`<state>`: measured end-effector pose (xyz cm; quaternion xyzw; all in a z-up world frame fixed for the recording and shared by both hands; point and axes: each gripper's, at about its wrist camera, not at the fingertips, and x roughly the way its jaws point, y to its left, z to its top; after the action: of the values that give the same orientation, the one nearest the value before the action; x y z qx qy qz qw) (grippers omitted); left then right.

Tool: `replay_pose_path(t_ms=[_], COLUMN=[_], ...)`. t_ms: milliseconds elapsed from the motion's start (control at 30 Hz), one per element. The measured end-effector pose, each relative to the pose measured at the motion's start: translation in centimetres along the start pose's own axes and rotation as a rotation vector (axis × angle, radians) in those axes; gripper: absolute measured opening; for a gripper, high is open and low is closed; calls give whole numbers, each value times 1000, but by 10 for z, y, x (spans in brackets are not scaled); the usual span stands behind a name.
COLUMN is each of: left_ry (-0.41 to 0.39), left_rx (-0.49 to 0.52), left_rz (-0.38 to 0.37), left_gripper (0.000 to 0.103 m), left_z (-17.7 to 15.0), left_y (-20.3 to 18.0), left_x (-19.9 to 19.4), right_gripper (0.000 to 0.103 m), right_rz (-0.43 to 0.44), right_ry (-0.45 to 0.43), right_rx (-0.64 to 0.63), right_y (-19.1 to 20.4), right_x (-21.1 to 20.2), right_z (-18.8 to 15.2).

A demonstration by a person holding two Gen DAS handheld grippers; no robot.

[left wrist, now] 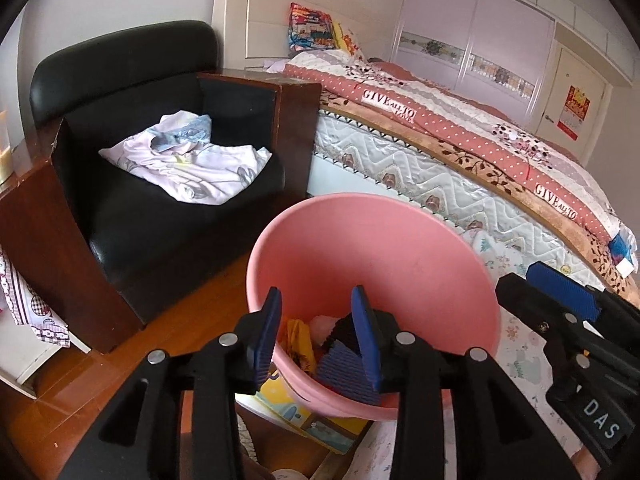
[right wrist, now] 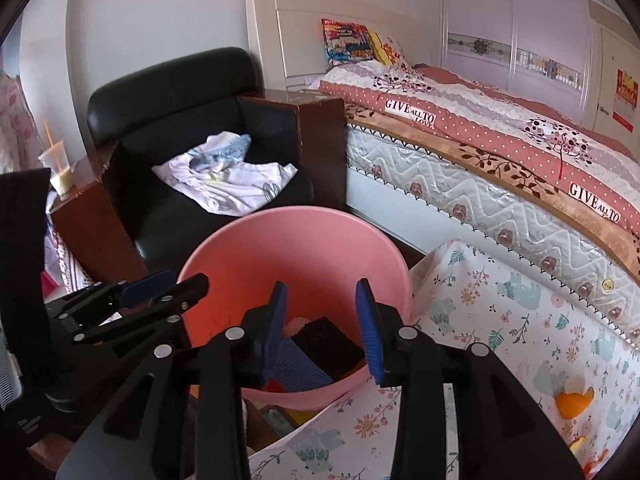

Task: Collect trash
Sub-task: 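Open both grippers over the pink bucket to drop cloth and net, then move both tools back over the orange peels and plastic bag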

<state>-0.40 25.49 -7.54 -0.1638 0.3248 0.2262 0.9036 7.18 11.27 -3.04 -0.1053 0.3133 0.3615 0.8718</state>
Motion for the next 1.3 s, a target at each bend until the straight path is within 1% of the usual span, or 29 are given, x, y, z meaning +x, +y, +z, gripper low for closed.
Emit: replay_pose_path(t_ms=[200, 300, 367, 500, 567, 600, 800, 900, 967, 1033, 1133, 1233, 1300], left_ry=[-23, -38, -50, -62, -59, -58, -38, -24, -7, -1, 20, 48, 75], left_rx=[9, 30, 64, 111, 135, 145, 246, 293, 333, 367, 435, 496, 535], left_rz=[-50, -97, -126, -195, -243, -252, -329, -361, -397, -429, -492, -545, -583], left_gripper=[36, 36, 38, 44, 45, 45, 45, 45, 45, 45, 45, 45, 45], left_z=[1, 1, 0, -3, -7, -8, -23, -29, -35, -40, -52, -67, -76], left_y=[-13, -23, -34, -57, -72, -76, -123, -145, -164, -181, -212, -241, -259], left_x=[-18, -28, -35, -47, -53, -54, -60, -60, -61, -61, -60, -57, -54], right_gripper=[36, 36, 36, 36, 36, 36, 36, 37, 37, 37, 37, 37, 37], right_rz=[-14, -19, -34, -78, -102, -112, -223, -301, -345, -374, -408, -422, -414], right_ry=[-26, -37, -42, -36, -30, -28, -18, -31, -33, -32, -32, -33, -28], right_rx=[40, 69, 84, 104, 119, 129, 197, 236, 268, 303, 377, 419, 438], right_y=[-12, -19, -25, -39, -49, -54, -95, -125, -145, -164, -195, -215, -224], right_x=[-22, -33, -42, -57, -67, -71, -102, -126, -141, -153, -171, -184, -187], right_z=[-7, -12, -18, -32, -41, -46, -70, -86, -98, -109, -127, -143, -152])
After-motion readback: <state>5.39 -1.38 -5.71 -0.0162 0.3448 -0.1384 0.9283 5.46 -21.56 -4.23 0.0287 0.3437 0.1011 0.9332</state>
